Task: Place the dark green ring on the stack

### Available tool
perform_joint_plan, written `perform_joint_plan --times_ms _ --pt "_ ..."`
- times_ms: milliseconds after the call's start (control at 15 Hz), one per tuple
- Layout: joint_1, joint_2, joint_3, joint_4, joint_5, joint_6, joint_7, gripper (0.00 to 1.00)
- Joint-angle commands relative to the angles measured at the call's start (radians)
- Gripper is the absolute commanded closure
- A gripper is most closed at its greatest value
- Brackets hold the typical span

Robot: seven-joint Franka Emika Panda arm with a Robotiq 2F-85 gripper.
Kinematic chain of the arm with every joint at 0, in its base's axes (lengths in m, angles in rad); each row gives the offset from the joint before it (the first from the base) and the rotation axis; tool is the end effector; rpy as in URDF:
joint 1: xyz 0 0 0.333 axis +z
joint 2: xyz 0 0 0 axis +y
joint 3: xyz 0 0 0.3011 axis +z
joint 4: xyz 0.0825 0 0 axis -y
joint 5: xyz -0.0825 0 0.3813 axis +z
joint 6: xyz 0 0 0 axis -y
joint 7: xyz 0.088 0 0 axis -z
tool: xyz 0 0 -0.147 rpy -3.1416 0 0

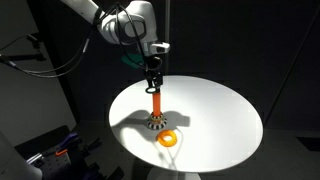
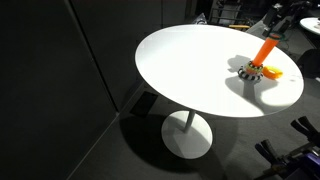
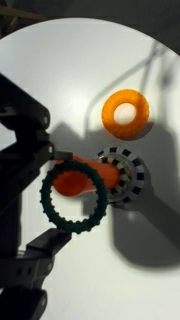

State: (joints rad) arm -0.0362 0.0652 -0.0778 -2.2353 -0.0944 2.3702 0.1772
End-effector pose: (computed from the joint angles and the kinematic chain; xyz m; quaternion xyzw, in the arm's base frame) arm 0.5354 -0.0651 0.2951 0.9924 -0.1123 0.0360 0.0355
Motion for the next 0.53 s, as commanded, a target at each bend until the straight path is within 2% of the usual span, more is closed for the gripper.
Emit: perform_joint_plan --times_ms 0,467 --pt "-0.015 0.028 -0.009 0.036 -0.014 0.005 0.024 0.56" --pt "-0.025 0.059 -0.016 0.048 0.018 0.047 0.001 0.56"
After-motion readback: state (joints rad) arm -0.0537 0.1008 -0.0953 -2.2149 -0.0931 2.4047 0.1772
